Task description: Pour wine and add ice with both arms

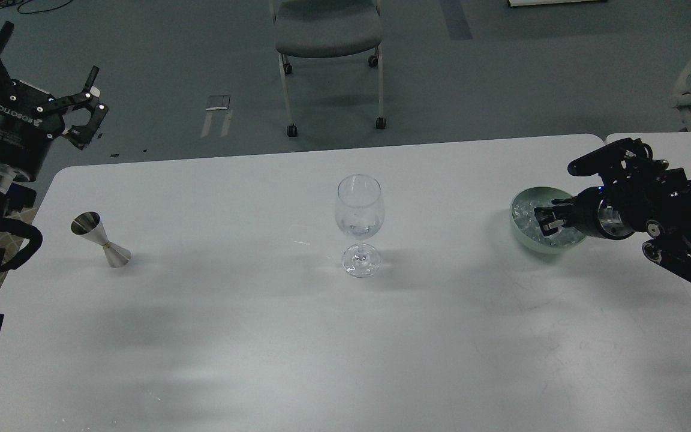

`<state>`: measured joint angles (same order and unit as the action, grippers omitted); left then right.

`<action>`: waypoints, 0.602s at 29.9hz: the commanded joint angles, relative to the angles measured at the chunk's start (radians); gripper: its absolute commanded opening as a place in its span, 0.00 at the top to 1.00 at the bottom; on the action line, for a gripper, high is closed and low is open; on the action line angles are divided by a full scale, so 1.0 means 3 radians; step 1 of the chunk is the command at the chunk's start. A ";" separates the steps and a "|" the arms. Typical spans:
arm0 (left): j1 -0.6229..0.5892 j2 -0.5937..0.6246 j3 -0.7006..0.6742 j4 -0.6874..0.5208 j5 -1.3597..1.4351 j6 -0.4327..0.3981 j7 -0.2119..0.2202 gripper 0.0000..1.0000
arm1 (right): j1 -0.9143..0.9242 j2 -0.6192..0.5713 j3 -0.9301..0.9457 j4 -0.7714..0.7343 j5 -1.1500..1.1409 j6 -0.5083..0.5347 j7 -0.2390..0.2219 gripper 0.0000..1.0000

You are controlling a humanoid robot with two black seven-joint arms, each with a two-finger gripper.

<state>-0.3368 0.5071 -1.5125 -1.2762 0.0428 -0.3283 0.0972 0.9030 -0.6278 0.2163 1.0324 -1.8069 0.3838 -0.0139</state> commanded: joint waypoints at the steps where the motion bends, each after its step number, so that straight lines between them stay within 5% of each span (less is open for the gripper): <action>1: -0.0002 -0.0003 0.0000 0.0000 0.0000 0.0000 0.0003 0.02 | 0.0002 0.0001 0.0000 0.0000 0.0005 0.0009 0.0000 0.72; 11: 0.0003 0.0002 0.0000 0.0000 0.0000 0.0000 0.0003 0.02 | 0.0012 -0.0004 0.0000 0.0020 0.0010 0.0020 0.0000 0.88; 13: 0.0003 0.0007 0.0000 0.0000 0.0000 0.0000 0.0003 0.02 | 0.0012 -0.0009 0.0000 0.0025 0.0010 0.0020 0.0000 0.99; 18: 0.0003 0.0007 0.0000 0.0000 0.0000 0.0000 0.0008 0.02 | 0.0027 -0.0014 0.0005 0.0056 0.0020 0.0020 0.0026 1.00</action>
<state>-0.3360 0.5093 -1.5125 -1.2762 0.0429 -0.3283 0.0982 0.9075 -0.6303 0.2163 1.0422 -1.8028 0.3897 -0.0110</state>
